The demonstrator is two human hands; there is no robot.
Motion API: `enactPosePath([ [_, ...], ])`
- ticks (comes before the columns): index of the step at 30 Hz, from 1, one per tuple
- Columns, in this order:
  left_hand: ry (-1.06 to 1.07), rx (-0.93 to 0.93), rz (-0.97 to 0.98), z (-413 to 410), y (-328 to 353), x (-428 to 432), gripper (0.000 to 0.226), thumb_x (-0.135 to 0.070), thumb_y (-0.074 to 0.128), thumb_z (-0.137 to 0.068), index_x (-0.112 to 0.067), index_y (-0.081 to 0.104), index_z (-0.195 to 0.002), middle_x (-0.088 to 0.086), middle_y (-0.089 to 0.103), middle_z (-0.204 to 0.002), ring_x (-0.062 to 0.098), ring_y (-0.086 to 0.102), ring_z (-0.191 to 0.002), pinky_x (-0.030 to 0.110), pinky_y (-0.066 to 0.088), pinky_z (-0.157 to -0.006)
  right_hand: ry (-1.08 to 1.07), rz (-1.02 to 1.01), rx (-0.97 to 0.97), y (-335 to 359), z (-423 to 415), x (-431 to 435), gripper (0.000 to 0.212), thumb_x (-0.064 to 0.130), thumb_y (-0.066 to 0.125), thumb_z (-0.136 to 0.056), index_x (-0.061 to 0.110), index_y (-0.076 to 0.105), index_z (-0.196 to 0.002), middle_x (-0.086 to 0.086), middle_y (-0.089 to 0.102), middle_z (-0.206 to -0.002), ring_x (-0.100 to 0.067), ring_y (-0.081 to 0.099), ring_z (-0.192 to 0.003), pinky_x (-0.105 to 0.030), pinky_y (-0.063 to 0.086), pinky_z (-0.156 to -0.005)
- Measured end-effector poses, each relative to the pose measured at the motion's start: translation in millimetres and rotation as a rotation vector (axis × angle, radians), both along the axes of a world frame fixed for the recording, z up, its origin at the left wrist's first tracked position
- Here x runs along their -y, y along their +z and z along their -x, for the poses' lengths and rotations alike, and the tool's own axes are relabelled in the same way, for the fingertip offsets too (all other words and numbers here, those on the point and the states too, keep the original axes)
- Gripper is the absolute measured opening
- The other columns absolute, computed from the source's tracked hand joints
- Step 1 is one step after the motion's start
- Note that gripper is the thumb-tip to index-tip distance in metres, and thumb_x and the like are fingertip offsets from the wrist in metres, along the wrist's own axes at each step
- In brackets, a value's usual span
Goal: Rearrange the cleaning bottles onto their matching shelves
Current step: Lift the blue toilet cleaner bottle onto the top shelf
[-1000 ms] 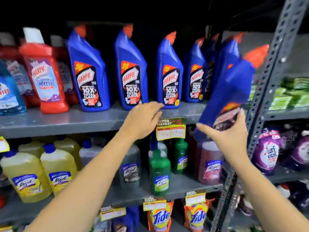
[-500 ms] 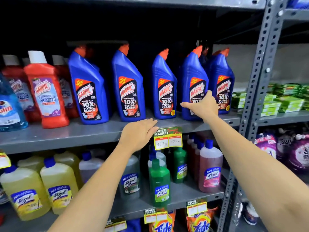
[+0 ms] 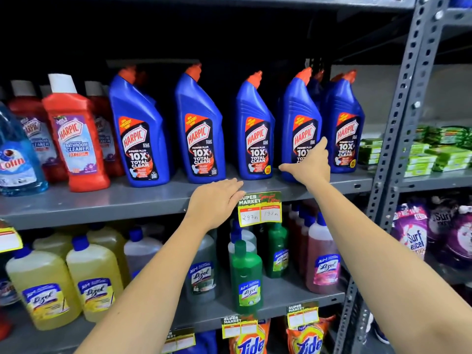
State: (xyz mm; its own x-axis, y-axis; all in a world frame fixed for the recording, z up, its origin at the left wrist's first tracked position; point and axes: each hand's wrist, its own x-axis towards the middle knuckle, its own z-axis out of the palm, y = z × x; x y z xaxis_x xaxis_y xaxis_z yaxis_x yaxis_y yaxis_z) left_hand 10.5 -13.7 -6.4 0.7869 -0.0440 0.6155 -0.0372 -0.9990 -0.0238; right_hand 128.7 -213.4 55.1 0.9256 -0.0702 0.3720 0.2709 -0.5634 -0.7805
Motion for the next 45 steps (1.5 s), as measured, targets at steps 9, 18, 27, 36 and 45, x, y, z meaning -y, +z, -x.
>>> enactPosePath([
  [9, -0.002, 0.041, -0.009, -4, -3, -2, 0.04, -0.04, 0.039, -0.1, -0.022, 0.055, -0.131, 0.0, 0.057, -0.135, 0.018, 0.053, -0.123, 0.037, 0.043, -0.096, -0.011, -0.014, 0.044, -5, -15, -5, 0.118, 0.038, 0.088, -0.065, 0.015, 0.011, -0.152, -0.013, 0.037, -0.147, -0.041, 0.052, -0.123, -0.047, 0.045, -0.093],
  [18, 0.004, 0.069, -0.027, -1, -4, 0, 0.038, -0.039, 0.043, -0.099, -0.02, 0.058, -0.128, 0.001, 0.06, -0.131, 0.019, 0.056, -0.119, 0.037, 0.046, -0.092, 0.057, -0.025, 0.084, -13, -25, 1, 0.119, 0.039, 0.088, -0.063, 0.016, 0.012, -0.152, -0.012, 0.039, -0.146, -0.036, 0.049, -0.127, -0.048, 0.042, -0.099],
  [27, 0.002, 0.081, -0.034, -2, -5, 0, 0.04, -0.041, 0.041, -0.098, -0.019, 0.059, -0.127, 0.002, 0.062, -0.129, 0.019, 0.058, -0.117, 0.037, 0.047, -0.091, 0.048, -0.051, 0.102, -15, -26, 0, 0.116, 0.037, 0.089, -0.064, 0.017, 0.014, -0.151, -0.012, 0.041, -0.144, -0.036, 0.049, -0.127, -0.047, 0.043, -0.098],
  [36, 0.004, 0.097, -0.031, -3, -7, -1, 0.041, -0.041, 0.04, -0.097, -0.02, 0.06, -0.125, 0.001, 0.063, -0.127, 0.019, 0.059, -0.116, 0.036, 0.048, -0.09, 0.04, -0.025, 0.121, -17, -26, 0, 0.118, 0.04, 0.09, -0.061, 0.015, 0.016, -0.149, -0.015, 0.044, -0.141, -0.037, 0.051, -0.124, -0.048, 0.044, -0.097],
  [45, 0.011, 0.096, -0.033, -2, -5, 2, 0.037, -0.038, 0.045, -0.098, -0.02, 0.059, -0.127, 0.0, 0.062, -0.13, 0.019, 0.057, -0.118, 0.035, 0.046, -0.09, 0.063, -0.028, 0.11, -16, -26, 1, 0.119, 0.039, 0.089, -0.063, 0.014, 0.013, -0.151, -0.015, 0.044, -0.142, -0.035, 0.049, -0.127, -0.048, 0.042, -0.1],
])
